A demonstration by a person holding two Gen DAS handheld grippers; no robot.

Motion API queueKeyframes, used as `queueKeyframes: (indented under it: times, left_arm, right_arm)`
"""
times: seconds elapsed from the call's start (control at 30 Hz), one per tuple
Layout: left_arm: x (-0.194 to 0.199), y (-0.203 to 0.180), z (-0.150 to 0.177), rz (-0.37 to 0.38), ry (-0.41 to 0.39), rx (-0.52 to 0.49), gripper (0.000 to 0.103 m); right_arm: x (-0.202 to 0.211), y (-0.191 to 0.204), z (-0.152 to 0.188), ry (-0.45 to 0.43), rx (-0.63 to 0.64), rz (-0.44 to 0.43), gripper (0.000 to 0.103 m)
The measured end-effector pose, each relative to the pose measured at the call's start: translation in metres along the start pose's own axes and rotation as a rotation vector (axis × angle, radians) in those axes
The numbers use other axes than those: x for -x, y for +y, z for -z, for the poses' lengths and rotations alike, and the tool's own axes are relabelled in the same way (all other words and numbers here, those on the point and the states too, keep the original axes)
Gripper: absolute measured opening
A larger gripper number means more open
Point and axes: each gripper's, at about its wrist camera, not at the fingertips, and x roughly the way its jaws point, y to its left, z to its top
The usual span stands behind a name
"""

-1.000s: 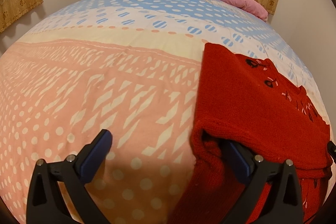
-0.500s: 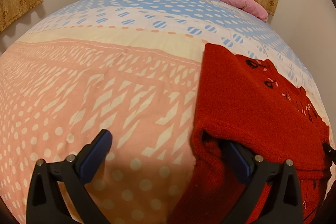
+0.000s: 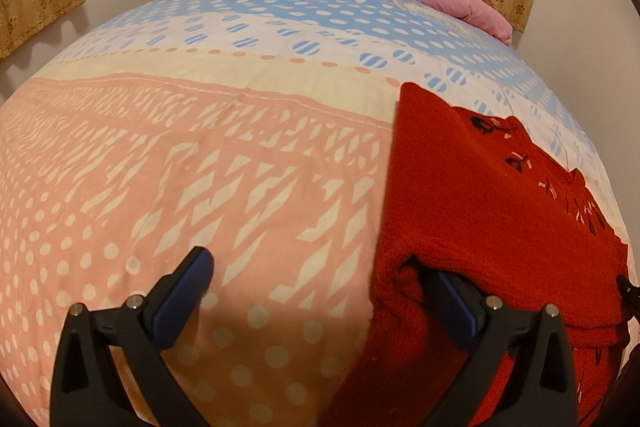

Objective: Fold small clothes

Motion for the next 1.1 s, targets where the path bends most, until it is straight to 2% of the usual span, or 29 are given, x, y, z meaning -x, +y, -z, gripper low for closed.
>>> queueKeyframes:
  times: [0.1,0.2,0.23,0.3,0.4,0.5,0.53,0.57,0.6,0.63,0.73,0.87,0.97,1.1]
  left_arm:
    - [0.002,0.005,0.0,0.038,-0.002,0.015,0.103]
    - [0.012,0.018,0.002,0.142,-0.006,0.037,0.103]
    - [0.018,0.025,0.004,0.19,-0.005,0.038,0.103]
    - [0.028,0.034,0.01,0.24,0.007,0.008,0.103]
    - [0.052,0.055,0.027,0.27,0.02,-0.062,0.103]
    - [0.087,0.077,0.049,0.336,0.004,-0.146,0.103]
    - [0.101,0.084,0.058,0.347,-0.01,-0.187,0.103]
    - [0.11,0.087,0.064,0.352,-0.019,-0.213,0.103]
    - [0.121,0.093,0.071,0.361,-0.03,-0.248,0.103]
    - [0.131,0.095,0.078,0.375,-0.036,-0.275,0.103]
    - [0.153,0.097,0.101,0.435,-0.022,-0.353,0.103]
    - [0.167,0.095,0.133,0.475,0.01,-0.419,0.103]
    - [0.17,0.096,0.156,0.515,0.053,-0.432,0.103]
    - [0.16,0.092,0.173,0.514,0.086,-0.422,0.103]
  right_arm:
    - [0.016,-0.013,-0.002,0.01,-0.066,-0.057,0.017]
    - [0.064,-0.027,0.007,-0.074,-0.129,-0.094,0.019]
    - [0.08,-0.03,0.01,-0.094,-0.116,-0.091,0.019]
    - [0.122,-0.037,0.021,-0.152,-0.063,-0.061,0.019]
    - [0.19,-0.055,0.045,-0.242,0.02,-0.029,0.019]
    - [0.248,-0.074,0.073,-0.279,0.073,-0.04,0.021]
    - [0.266,-0.079,0.086,-0.272,0.094,-0.057,0.031]
    - [0.277,-0.085,0.097,-0.257,0.108,-0.08,0.047]
    - [0.284,-0.087,0.106,-0.238,0.12,-0.107,0.053]
    - [0.29,-0.089,0.117,-0.221,0.129,-0.137,0.059]
    - [0.29,-0.09,0.154,-0.153,0.124,-0.224,0.059]
    - [0.256,-0.082,0.199,-0.026,0.11,-0.244,0.059]
    - [0.239,-0.079,0.22,0.048,0.08,-0.291,0.059]
    - [0.231,-0.076,0.238,0.12,0.093,-0.327,0.059]
